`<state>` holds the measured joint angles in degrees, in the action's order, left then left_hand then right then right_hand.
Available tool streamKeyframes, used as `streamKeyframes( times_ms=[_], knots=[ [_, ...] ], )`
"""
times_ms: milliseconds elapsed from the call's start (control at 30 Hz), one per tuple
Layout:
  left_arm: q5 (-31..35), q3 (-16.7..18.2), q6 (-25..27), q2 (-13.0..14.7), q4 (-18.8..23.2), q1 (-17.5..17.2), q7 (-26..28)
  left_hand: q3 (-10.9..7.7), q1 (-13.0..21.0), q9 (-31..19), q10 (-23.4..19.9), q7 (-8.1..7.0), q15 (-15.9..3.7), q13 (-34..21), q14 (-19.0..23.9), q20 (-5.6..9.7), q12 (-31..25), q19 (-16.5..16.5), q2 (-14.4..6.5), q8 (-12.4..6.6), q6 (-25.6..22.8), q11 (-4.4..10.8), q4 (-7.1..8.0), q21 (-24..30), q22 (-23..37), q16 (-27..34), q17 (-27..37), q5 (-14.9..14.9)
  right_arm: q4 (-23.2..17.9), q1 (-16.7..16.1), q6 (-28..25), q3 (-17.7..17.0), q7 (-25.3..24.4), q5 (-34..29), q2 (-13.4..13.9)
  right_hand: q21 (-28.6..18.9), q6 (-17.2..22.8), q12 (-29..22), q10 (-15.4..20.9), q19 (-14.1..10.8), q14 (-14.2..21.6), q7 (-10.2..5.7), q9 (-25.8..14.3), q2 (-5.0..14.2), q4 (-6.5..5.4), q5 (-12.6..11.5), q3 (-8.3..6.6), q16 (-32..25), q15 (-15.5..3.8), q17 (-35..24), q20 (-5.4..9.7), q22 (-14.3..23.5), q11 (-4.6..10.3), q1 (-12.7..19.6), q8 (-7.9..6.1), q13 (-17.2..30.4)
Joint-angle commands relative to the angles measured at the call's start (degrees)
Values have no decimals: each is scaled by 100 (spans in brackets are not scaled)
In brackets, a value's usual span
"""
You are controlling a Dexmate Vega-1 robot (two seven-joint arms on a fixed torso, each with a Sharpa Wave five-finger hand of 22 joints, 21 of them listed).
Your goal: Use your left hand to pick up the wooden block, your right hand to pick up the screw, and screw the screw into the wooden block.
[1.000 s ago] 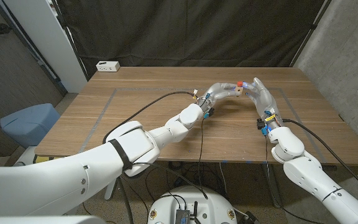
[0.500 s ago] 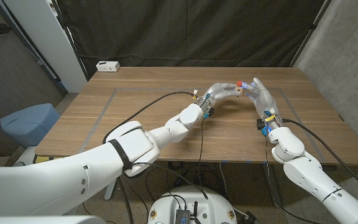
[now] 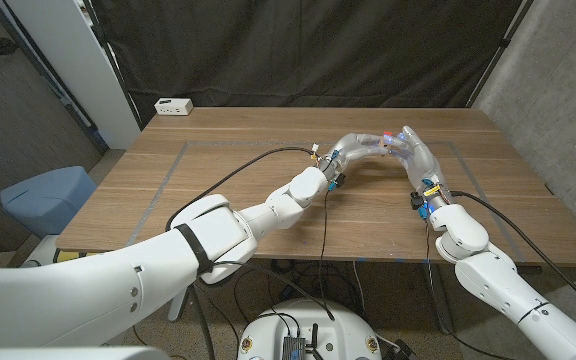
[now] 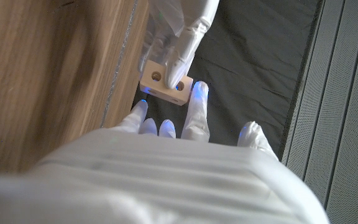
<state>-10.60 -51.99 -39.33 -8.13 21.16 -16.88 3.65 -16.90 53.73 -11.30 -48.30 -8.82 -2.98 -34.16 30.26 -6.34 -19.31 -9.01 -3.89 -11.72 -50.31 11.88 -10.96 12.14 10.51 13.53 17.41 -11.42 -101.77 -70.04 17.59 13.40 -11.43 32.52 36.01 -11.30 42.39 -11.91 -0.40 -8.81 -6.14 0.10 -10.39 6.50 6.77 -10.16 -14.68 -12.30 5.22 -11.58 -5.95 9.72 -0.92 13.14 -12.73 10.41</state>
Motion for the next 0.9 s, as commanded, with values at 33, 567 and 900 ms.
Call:
streamKeyframes(
  times_ms=[33, 567, 900],
  knots=[
    [18, -9, -59, 4, 2, 1, 4, -280, -262, -35, -80, -50, -597, -19, 52, 16, -43, -55, -307, -102, -181, 17, 252, 20, 30, 24, 16, -38, 20, 38, 10, 30, 76, 27, 19, -5, 10, 4, 2, -36, 7, -48, -6, 49, 7, -4, -34, -20, 1, -9, 10, 17, 30, 22, 18, 3],
    [58, -14, -165, 15, 11, -30, 46, -286, -254, -36, -52, -53, -590, -22, 40, 9, -36, -55, -314, -96, -166, 20, 244, 20, 30, 19, 22, -39, -208, -260, -13, -232, -278, -64, 90, -12, 169, -23, 161, -82, 87, -1, -9, 55, 12, -6, -49, -39, 2, -5, 19, 17, -37, 20, 9, 4],
    [113, -27, -260, 24, 20, -50, 115, -290, -259, -36, -49, -41, -595, -22, 32, 7, -36, -45, -319, -90, -151, 21, 248, 16, 30, 13, 23, -39, -296, -417, -1, -394, -403, -114, 103, -13, 260, -59, 335, -115, 166, 25, -13, 55, 16, -8, -64, -56, -4, -2, 25, 16, -101, 19, 14, 6]
  ],
)
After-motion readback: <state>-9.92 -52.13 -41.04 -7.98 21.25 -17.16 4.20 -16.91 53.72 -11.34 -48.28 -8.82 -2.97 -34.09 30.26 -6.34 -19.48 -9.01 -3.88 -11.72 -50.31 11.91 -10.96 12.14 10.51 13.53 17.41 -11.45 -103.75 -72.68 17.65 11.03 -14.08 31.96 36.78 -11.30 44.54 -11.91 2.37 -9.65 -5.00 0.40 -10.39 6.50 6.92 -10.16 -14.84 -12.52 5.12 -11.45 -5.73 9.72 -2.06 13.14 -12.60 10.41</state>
